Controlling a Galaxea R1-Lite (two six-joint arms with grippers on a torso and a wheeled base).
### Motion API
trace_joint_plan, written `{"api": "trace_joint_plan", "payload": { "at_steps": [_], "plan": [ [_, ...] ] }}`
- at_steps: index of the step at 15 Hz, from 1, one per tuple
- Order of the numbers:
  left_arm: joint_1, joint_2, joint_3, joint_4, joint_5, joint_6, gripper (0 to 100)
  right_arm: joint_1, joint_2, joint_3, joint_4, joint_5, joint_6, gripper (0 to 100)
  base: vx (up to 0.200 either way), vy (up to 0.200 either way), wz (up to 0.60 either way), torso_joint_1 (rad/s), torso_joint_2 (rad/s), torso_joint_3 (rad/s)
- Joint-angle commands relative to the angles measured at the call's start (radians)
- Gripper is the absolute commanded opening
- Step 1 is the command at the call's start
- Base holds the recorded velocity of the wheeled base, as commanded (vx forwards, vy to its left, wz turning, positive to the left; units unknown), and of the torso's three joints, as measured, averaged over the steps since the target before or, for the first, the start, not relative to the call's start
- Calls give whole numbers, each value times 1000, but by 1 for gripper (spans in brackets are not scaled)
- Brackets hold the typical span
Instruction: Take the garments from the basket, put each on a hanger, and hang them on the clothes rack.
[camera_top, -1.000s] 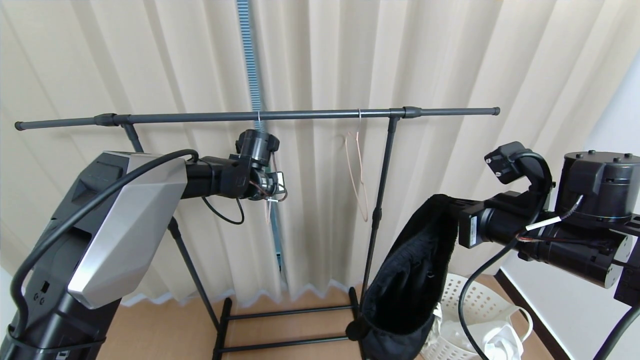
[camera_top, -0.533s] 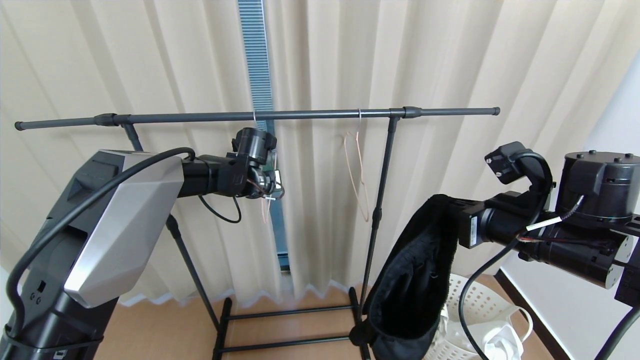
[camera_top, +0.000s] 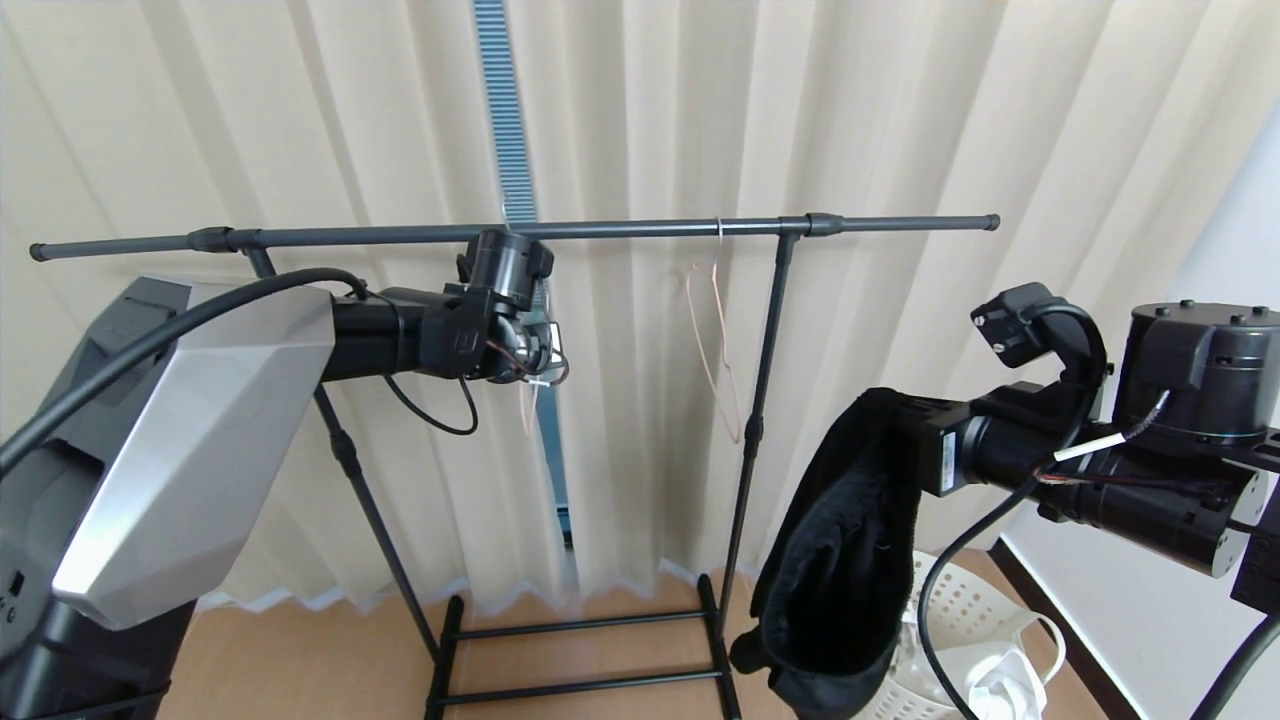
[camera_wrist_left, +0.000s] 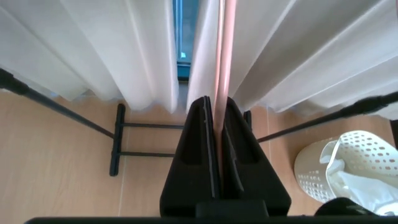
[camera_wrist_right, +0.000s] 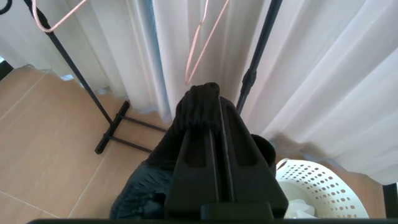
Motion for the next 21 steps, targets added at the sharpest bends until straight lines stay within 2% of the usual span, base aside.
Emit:
{"api": "trace_joint_plan", "payload": {
  "at_steps": [1,12,19,21],
  "plan": [
    [-21,-77,79,0,1,3,0,1,-2,0,0,1,0,0,0,0,0,0,0,0],
    [-94,-353,416,-4,3,4,0,1,-11,2,0,1,0,0,0,0,0,0,0,0],
    [-162,-643,751,-19,3,7,0,1,-14,0,0,0,0,0,0,0,0,0,0,0],
    [-166,-698,841,-77,-2,32,0,1,-15,0,0,0,0,0,0,0,0,0,0,0]
  ]
}}
